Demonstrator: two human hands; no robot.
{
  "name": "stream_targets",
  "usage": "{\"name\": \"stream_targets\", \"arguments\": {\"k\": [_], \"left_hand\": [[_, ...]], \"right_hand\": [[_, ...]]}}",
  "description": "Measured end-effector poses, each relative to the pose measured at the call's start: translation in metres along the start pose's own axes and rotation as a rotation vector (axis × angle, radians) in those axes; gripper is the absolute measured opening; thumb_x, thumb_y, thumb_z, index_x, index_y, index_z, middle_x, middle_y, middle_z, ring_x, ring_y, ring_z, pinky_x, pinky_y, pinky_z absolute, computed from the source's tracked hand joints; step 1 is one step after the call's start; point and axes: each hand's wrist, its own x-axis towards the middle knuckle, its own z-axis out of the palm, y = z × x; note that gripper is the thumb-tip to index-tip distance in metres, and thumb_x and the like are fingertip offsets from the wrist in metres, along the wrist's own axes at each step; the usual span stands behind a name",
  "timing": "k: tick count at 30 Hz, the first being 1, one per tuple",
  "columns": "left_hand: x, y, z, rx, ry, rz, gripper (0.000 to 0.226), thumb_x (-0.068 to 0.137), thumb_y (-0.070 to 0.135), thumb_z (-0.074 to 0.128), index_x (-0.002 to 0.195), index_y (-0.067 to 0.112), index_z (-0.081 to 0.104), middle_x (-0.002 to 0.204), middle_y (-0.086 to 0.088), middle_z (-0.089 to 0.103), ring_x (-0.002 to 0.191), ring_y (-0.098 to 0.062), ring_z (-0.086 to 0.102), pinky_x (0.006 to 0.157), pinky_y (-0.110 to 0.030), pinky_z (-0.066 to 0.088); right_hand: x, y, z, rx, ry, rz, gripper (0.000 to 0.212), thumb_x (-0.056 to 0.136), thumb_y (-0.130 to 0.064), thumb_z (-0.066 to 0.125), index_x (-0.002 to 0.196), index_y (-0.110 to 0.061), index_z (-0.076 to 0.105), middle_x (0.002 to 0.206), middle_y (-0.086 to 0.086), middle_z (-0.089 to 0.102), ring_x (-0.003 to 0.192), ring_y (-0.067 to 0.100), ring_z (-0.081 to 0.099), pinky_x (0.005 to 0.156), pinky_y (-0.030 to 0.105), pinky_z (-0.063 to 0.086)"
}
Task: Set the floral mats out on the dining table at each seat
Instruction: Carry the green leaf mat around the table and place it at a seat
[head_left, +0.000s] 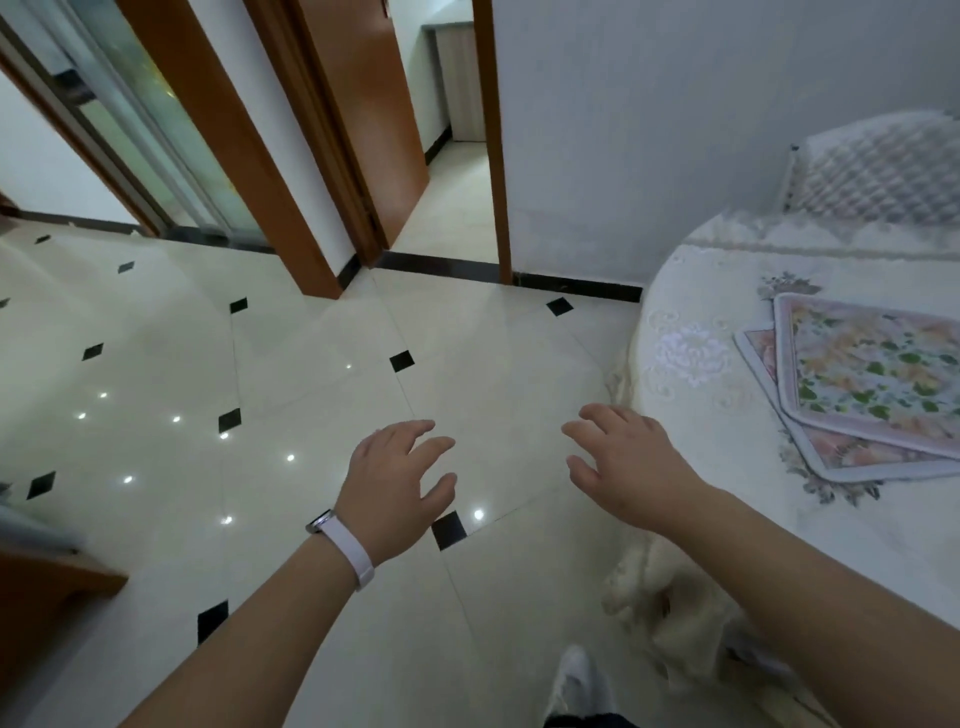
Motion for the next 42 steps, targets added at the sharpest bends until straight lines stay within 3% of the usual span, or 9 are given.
{"name": "stream_targets", "arguments": {"k": [7,13,18,27,31,42], "left_hand": [[0.083,0.004,0.023,-0.012,-0.106,0.125,0.046,0.08,0.049,0.051,0.117,0.025,0.066,0.125,-0.005,0.063,0.114,-0.025,0.059,0.093,-0.043,0.043],[0.162,-0.006,0.056,-0.081,-0.149,0.273,0.047,0.079,0.049,0.05,0.116,0.025,0.066,0.124,-0.003,0.064,0.114,-0.024,0.059,0.093,-0.043,0.044],[0.25,-0.018,0.082,-0.142,-0.187,0.433,0.046,0.078,0.046,0.05,0.114,0.025,0.067,0.121,-0.003,0.066,0.111,-0.026,0.061,0.091,-0.045,0.046],[0.41,-0.05,0.101,-0.2,-0.228,0.743,0.045,0.079,0.045,0.05,0.113,0.022,0.068,0.118,-0.004,0.067,0.109,-0.025,0.062,0.092,-0.045,0.046],[0.446,-0.03,0.108,-0.245,-0.251,0.876,0.042,0.078,0.044,0.053,0.112,0.024,0.068,0.116,-0.002,0.067,0.107,-0.025,0.062,0.092,-0.044,0.046],[0.494,0.078,0.151,-0.185,-0.394,1.082,0.045,0.078,0.046,0.051,0.114,0.026,0.066,0.118,-0.002,0.066,0.107,-0.024,0.062,0.09,-0.044,0.046]], "right_hand": [[0.031,0.038,-0.014,0.067,0.02,0.138,0.045,0.095,-0.04,0.049,0.137,-0.024,0.053,0.144,0.003,0.05,0.132,0.026,0.044,0.105,0.044,0.036],[0.059,0.066,-0.018,0.085,0.028,0.334,0.06,0.087,-0.049,0.028,0.134,-0.024,0.055,0.137,0.001,0.054,0.125,0.026,0.048,0.099,0.044,0.04],[0.1,0.084,-0.021,0.008,0.012,0.464,0.046,0.095,-0.041,0.047,0.138,-0.026,0.053,0.14,-0.001,0.052,0.128,0.024,0.046,0.101,0.039,0.037],[0.184,0.065,-0.036,-0.008,0.025,0.751,0.049,0.091,-0.044,0.044,0.136,-0.027,0.054,0.136,-0.004,0.056,0.124,0.023,0.052,0.099,0.039,0.041],[0.183,0.066,-0.044,-0.009,0.091,0.872,0.044,0.086,-0.041,0.05,0.125,-0.023,0.063,0.124,0.0,0.065,0.112,0.027,0.061,0.09,0.043,0.048],[0.149,0.127,-0.024,0.096,0.126,1.168,0.049,0.096,-0.045,0.046,0.141,-0.027,0.049,0.143,-0.004,0.05,0.129,0.023,0.047,0.103,0.041,0.039]]}}
